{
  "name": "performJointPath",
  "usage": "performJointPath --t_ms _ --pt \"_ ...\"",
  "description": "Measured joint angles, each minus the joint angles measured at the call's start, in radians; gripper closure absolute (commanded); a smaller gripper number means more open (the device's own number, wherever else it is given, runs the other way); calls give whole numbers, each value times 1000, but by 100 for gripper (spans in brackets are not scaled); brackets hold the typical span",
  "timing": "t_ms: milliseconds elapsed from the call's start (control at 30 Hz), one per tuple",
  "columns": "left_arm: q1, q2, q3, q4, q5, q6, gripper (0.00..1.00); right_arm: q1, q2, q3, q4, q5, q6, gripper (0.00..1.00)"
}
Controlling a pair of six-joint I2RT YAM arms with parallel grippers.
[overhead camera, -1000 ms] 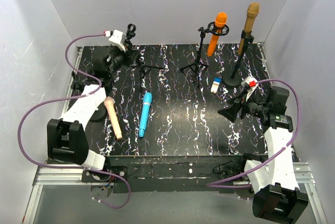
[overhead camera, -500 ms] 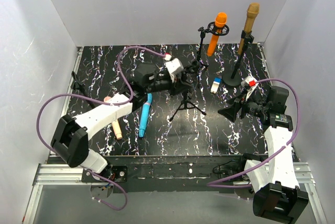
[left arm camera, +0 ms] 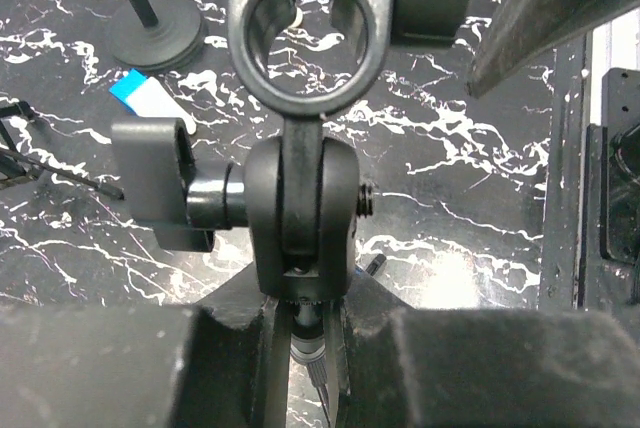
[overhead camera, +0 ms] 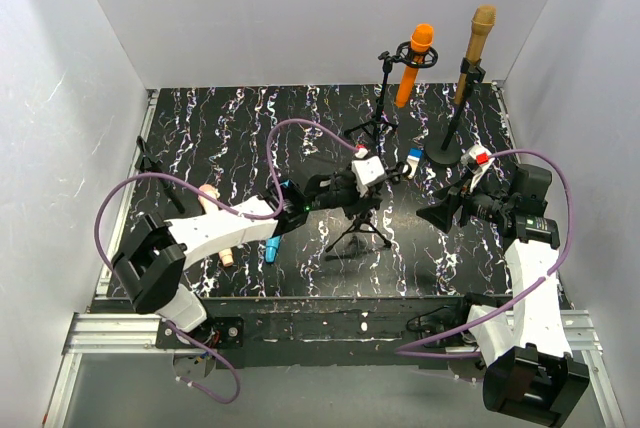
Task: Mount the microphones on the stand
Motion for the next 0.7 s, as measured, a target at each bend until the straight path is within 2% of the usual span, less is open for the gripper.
performJointPath --t_ms 133,300,400,500,700 --pt "-15 0 -34 39 -44 5 100 0 0 0 0 0 -2 18" --pt "-14 -2 -77 113 -97 -6 64 0 0 0 0 0 -3 18" --pt "-14 -5 -112 132 -142 -23 47 0 0 0 0 0 -3 18" --pt "-14 -22 -132 140 -177 -48 35 0 0 0 0 0 -3 18" --pt "-14 -90 -153 92 -229 -96 20 0 0 0 0 0 -3 18"
